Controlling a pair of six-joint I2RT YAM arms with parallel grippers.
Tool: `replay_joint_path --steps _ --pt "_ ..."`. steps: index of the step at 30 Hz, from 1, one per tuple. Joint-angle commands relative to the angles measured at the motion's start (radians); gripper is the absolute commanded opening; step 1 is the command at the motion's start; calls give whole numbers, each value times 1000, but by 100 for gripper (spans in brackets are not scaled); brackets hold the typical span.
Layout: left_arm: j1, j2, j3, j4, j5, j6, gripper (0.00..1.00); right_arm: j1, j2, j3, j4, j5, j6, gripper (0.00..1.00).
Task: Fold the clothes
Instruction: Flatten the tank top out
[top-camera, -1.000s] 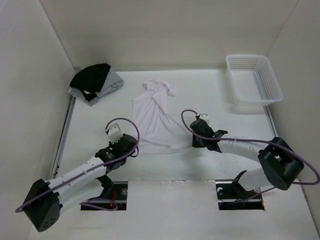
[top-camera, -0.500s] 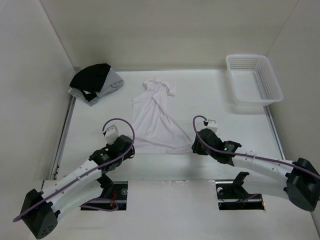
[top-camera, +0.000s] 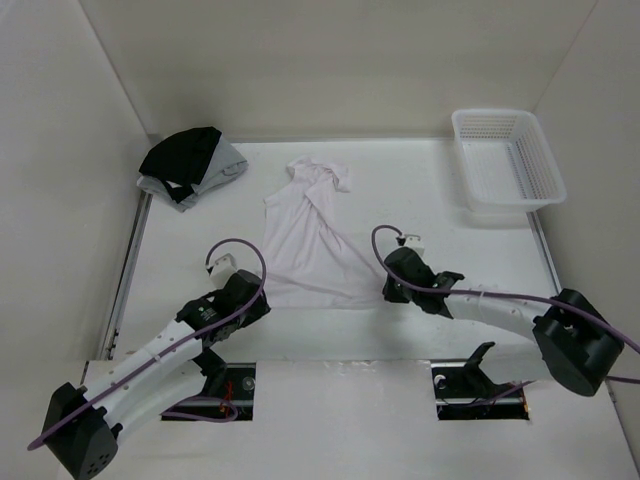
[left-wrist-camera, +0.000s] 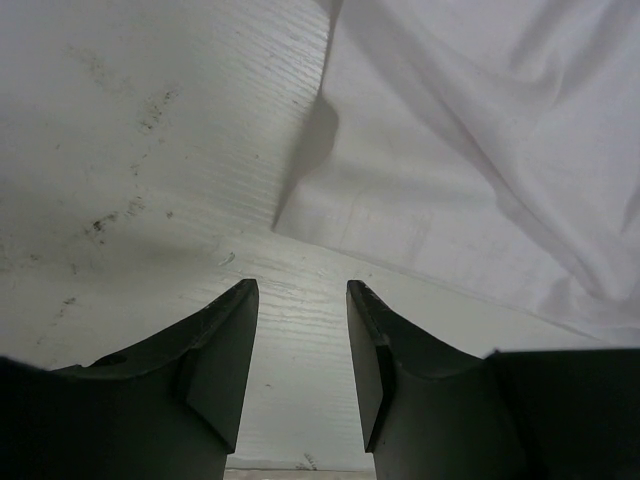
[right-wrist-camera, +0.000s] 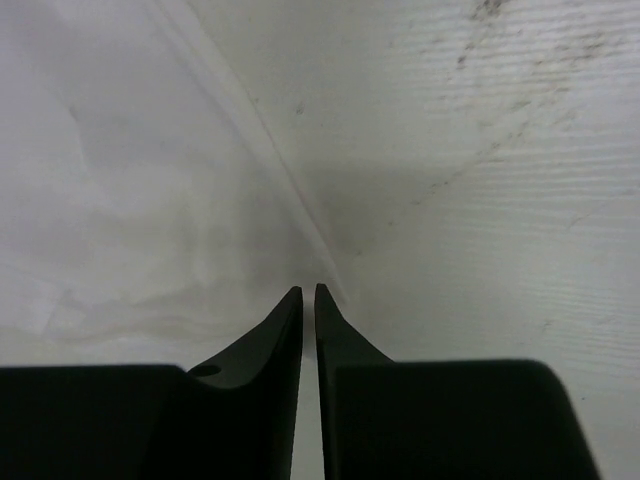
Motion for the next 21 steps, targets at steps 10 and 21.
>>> replay_joint_path --steps 10,21 --pt "40 -9 -1 -10 -33 2 39 195 -177 -39 -188 106 187 21" --pt "24 84 5 29 -5 10 40 13 -355 -97 -47 45 94 39"
